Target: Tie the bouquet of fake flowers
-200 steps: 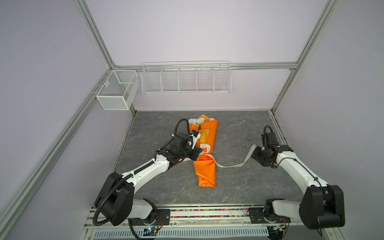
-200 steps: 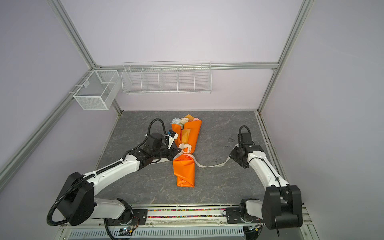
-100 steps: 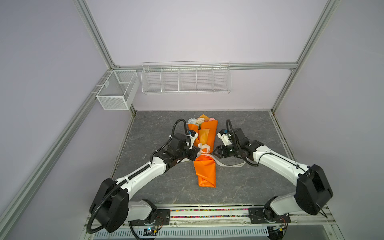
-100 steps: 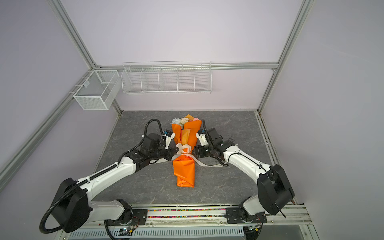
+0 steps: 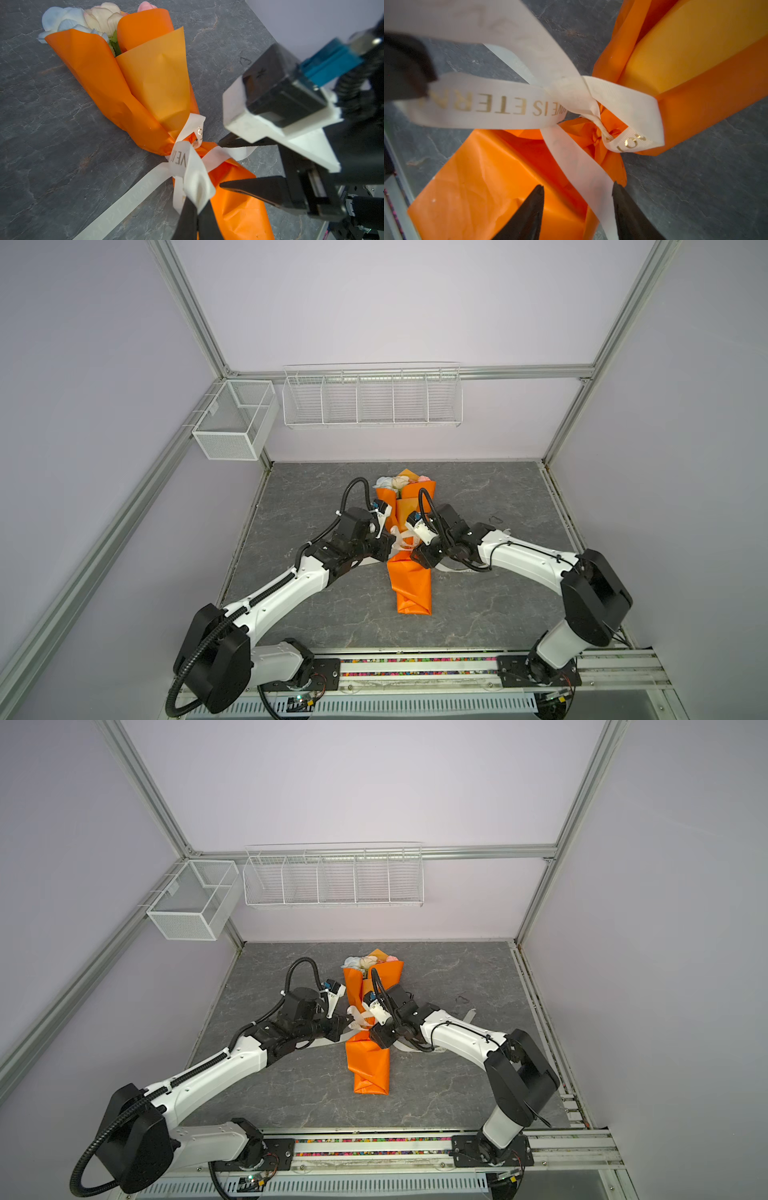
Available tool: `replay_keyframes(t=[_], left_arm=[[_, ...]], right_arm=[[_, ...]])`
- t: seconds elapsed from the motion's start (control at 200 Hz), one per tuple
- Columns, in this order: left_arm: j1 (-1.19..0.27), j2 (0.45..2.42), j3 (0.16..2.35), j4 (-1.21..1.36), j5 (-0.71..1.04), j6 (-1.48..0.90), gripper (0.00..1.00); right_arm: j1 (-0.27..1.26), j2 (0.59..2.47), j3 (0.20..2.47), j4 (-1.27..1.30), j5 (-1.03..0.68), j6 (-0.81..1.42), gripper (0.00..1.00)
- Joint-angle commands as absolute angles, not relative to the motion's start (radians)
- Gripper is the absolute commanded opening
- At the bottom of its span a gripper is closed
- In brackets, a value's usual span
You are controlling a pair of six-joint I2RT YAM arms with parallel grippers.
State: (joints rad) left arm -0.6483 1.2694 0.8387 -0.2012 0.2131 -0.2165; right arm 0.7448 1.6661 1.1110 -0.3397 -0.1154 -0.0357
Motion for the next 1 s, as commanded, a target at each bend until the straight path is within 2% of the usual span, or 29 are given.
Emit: replay_keyframes(t=[0.0,0.1,0.175,0.365,0.55,0.625,0.825,0.995], left_arm=[[-0.649,1.268,0.877,-0.220,0.197,-0.219,0.00],[-0.649,1.259,0.882,-0.235,0.193,-0.215,0.00],[-0.650,1.251,0.879,-0.236,0.192,-0.212,0.00],[-0.644,1.247,0.881,-0.253,0.187,-0.206,0.00],[-0.638,1.240,0.879,-0.255,0.185,-0.207,0.00],[-0.637,1.238,0.878,-0.254,0.180,-0.209,0.00],[-0.625,1.219,0.860,-0.282,0.147,-0.206,0.00],[-0.625,1.218,0.840,-0.278,0.183,-0.210,0.00]], right_arm=[[0.762,1.699,1.150,-0.363,-0.046,-0.134,0.55],[0.768,1.700,1.136,-0.313,-0.034,-0.155,0.53],[0.768,1.707,1.139,-0.299,-0.037,-0.167,0.46],[0.767,1.698,1.169,-0.346,-0.005,-0.164,0.22],[0.769,1.640,1.186,-0.426,0.094,-0.112,0.10],[0.770,1.633,1.231,-0.527,0.097,-0.065,0.10],[0.772,1.705,1.383,-0.843,-0.143,0.031,0.13],[0.782,1.754,1.381,-0.847,-0.304,0.115,0.18]])
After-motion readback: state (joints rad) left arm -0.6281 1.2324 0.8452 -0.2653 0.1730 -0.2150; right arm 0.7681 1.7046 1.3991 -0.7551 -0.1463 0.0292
